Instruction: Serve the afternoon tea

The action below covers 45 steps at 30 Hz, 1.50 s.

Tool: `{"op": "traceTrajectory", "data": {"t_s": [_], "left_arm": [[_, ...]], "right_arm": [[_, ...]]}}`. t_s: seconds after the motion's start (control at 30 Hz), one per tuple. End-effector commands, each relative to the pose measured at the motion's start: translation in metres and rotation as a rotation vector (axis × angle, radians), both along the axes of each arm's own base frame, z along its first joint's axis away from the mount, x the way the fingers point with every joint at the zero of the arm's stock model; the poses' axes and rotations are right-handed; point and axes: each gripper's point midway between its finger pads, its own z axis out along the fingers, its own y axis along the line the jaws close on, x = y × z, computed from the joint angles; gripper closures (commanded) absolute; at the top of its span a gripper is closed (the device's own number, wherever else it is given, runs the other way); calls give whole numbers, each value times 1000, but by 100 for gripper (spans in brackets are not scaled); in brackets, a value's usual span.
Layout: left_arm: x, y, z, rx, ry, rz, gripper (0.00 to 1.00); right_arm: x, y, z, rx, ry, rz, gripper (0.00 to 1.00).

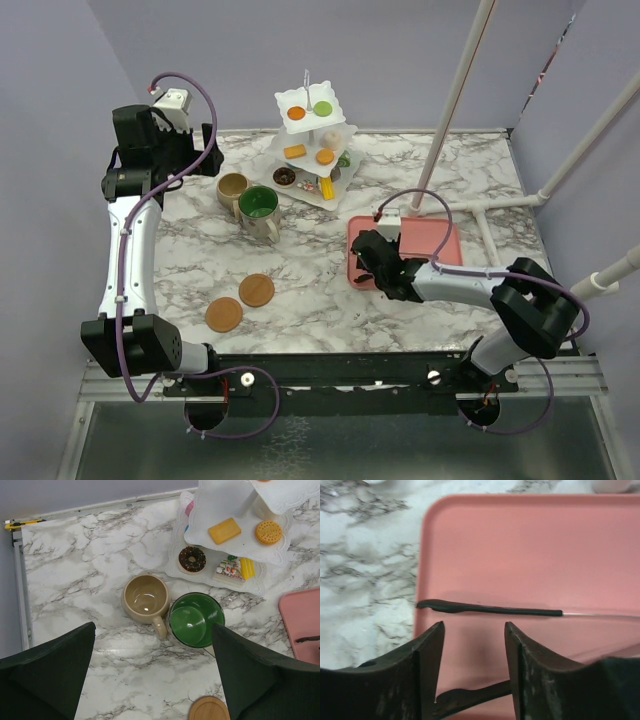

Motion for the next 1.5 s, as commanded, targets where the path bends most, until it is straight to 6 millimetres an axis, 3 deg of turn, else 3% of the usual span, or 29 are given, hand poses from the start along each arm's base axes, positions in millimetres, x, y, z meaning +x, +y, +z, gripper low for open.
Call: {"op": "traceTrajectory", "data": {"t_s": [0.0,0.13,0.33,0.43,0.5,0.67,0.9,1.03,1.17,1.3,1.47], "left_arm": [[-6,-4,4,-22,-16,-20,1],[-7,-3,-4,-17,0,-16,1],[-7,-1,-2,-5,-8,-9,1],[-7,1,-5,-3,0,-3,1],[-6,2,-9,-2,10,0,1],[-8,4,-29,16,54,-11,1],[-15,19,-55,100,133,-35,1],[-20,20,-59,97,139,-46,1],[-22,15,-61,83,143,-64,1],[-23,18,-65,104,150,-71,1],[-28,20,-72,156,168,-99,1]], "right_arm": [[15,33,45,52,-81,125,41],[24,59,52,59,-91,198,37],[25,101,38,18,-48,330,38],[8,140,43,-22,-83,508,36],[-9,163,45,-38,-105,639,30],[-42,209,38,-66,-171,856,22],[-52,254,7,-88,-124,959,24],[-52,263,-13,-122,-106,998,24],[-49,259,-35,-196,-73,1010,24],[-48,245,-50,-244,-47,981,26],[-38,212,-59,-332,-48,876,30]]}}
